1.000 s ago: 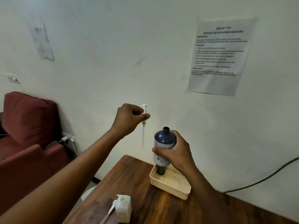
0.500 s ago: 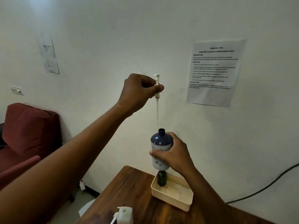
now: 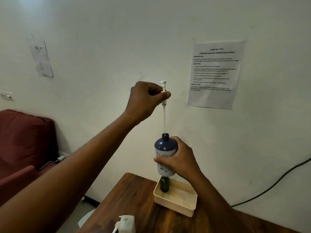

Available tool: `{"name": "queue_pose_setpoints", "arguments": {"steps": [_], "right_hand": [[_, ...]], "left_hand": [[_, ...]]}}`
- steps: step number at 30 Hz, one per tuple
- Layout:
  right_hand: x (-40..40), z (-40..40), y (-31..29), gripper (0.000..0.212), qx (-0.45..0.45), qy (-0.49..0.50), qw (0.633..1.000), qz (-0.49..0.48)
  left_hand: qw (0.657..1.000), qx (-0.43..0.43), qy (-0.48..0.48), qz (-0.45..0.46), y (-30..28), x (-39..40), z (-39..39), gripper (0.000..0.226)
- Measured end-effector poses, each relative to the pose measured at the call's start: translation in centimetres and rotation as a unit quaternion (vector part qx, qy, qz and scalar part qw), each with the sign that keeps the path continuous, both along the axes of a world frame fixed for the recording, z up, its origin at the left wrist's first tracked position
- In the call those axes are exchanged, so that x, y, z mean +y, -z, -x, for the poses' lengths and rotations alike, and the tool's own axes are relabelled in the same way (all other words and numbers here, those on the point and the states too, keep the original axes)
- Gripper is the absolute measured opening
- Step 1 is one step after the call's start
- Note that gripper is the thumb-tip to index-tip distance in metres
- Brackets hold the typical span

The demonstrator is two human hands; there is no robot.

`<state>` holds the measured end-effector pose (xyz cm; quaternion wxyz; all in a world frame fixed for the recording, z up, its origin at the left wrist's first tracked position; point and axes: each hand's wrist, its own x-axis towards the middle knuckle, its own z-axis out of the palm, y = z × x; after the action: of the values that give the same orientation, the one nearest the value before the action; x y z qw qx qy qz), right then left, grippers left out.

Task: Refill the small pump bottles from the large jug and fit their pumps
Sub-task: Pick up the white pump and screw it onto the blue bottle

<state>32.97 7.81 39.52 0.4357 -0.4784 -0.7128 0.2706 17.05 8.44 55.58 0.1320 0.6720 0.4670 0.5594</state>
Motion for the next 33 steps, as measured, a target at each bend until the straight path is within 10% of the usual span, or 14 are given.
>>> {"name": "queue_pose_setpoints", "arguments": {"steps": [33], "right_hand": [[0.3,-1.3,-1.0,0.071,-0.006,0.059,0.998,-0.024]], "left_hand": [[0.993,-0.01,0.065,0.103,9.5,-0.7,-2.4,0.011]]}}
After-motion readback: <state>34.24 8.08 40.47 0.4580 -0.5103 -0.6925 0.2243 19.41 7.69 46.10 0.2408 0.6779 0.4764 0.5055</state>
